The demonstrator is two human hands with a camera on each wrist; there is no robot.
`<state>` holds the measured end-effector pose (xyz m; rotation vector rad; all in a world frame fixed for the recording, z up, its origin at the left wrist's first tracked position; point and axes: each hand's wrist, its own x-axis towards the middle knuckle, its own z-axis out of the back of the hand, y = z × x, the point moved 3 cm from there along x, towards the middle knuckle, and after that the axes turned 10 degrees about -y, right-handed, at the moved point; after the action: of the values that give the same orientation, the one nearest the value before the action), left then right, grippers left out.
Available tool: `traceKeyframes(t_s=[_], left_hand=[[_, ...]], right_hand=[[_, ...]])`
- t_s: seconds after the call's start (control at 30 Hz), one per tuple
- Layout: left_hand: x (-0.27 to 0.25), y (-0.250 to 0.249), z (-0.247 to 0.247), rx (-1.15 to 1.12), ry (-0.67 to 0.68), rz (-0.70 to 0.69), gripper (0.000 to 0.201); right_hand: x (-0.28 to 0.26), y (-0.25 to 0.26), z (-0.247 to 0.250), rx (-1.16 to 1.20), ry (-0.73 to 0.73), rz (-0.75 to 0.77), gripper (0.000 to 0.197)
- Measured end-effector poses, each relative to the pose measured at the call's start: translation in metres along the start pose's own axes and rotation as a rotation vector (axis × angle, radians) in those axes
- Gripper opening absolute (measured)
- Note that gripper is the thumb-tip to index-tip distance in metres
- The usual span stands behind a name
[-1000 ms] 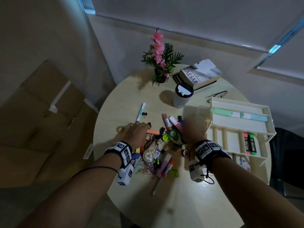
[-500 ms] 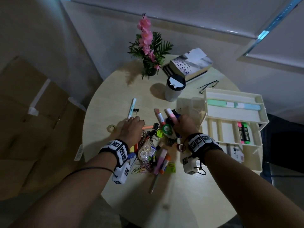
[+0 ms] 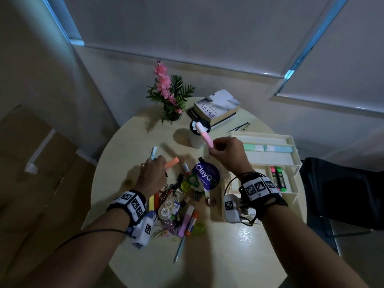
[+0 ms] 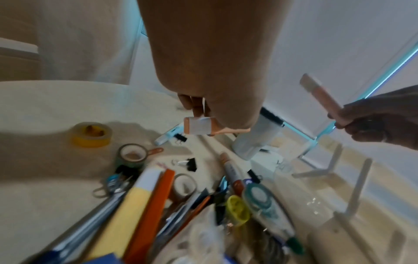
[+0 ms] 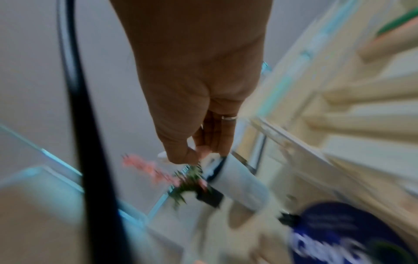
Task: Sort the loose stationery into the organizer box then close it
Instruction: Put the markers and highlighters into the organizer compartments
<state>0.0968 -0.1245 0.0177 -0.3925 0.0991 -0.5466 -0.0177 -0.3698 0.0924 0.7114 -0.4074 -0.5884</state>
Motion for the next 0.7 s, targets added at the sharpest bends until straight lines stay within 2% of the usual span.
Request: traceKeyframes(t_s=[0.07, 0.13, 0.27, 0.33, 0.47, 0.6, 0.7], left_hand=[[0.003, -0.019, 0.011, -0.127, -0.030, -0.006, 0.006], [0.008, -0.040, 0.021, -0.266, -0.038, -0.015, 0.011], [0.018, -0.090, 0.041, -0.431, -0.077, -0.140, 0.022], [0.023, -0.118, 0.051, -0.500, -0.115, -0.190, 0.020], [0.028, -0.168, 0.057, -0.462, -0.156, -0.328, 0.005], [0.030, -0.205, 0.038, -0.357, -0.093, -0.371, 0.029], [0.025, -0.228, 0.024, -0.327, -0.057, -0.393, 0.038]], right_hand=[[0.005, 0.020, 0.031, 0.128, -0.089, 0.047, 0.014], [0.006, 0.039, 0.062, 0.270, -0.164, 0.105, 0.018], [-0.004, 0.066, 0.133, 0.498, -0.281, 0.209, 0.027], [-0.011, 0.073, 0.170, 0.578, -0.329, 0.243, 0.027], [-0.022, 0.071, 0.233, 0.794, -0.444, 0.257, 0.025], [-0.026, 0.053, 0.278, 0.920, -0.512, 0.237, 0.027], [-0.028, 0.035, 0.295, 0.902, -0.518, 0.248, 0.028]])
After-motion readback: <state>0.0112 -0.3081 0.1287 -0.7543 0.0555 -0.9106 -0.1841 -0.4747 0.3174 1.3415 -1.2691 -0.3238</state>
